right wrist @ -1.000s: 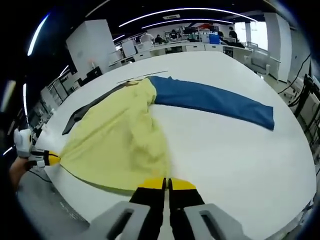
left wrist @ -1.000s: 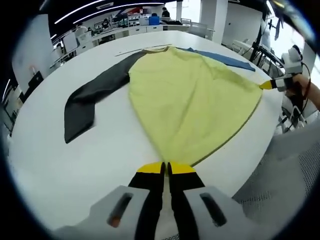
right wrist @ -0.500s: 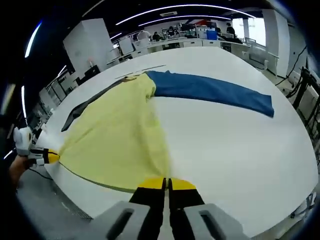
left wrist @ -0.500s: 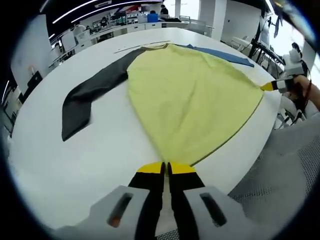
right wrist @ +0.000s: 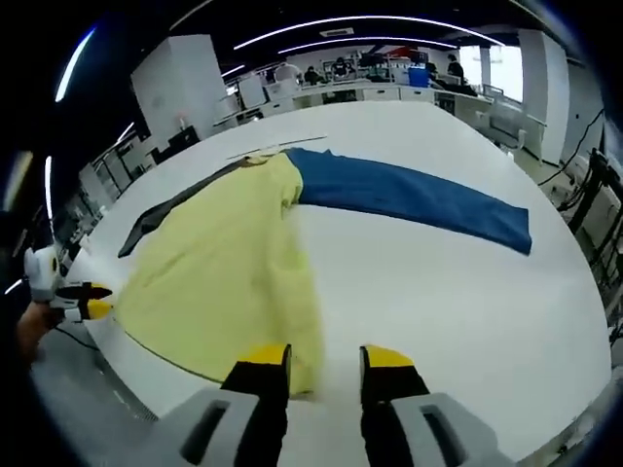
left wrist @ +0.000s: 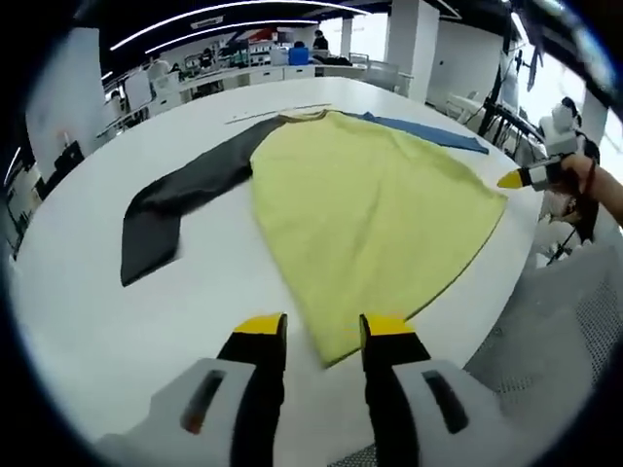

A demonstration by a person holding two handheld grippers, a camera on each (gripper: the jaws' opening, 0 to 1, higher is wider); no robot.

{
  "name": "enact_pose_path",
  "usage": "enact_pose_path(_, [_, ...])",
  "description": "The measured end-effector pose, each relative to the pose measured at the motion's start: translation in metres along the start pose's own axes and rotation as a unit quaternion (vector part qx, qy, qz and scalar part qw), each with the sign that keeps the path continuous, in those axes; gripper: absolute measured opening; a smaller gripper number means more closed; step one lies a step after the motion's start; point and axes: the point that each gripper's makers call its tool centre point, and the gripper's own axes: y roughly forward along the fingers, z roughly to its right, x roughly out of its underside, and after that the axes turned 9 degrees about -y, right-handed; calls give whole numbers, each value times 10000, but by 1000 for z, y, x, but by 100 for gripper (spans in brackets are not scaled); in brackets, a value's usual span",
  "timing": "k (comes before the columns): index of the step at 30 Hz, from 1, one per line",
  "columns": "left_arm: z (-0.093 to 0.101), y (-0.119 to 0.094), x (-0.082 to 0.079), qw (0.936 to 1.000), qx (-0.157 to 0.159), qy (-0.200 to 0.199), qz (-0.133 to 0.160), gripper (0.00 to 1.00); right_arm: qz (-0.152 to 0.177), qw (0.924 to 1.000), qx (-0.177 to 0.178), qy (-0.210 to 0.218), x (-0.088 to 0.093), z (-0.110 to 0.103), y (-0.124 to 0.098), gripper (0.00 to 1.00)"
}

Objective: Fold the garment on the visible template until the final outline fits inside the template.

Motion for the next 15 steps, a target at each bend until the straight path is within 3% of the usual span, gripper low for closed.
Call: enact_pose_path(15, [6, 2, -19, 9991, 206, 265, 278, 73, 435, 9968, -396, -549, -61, -1, 16, 56])
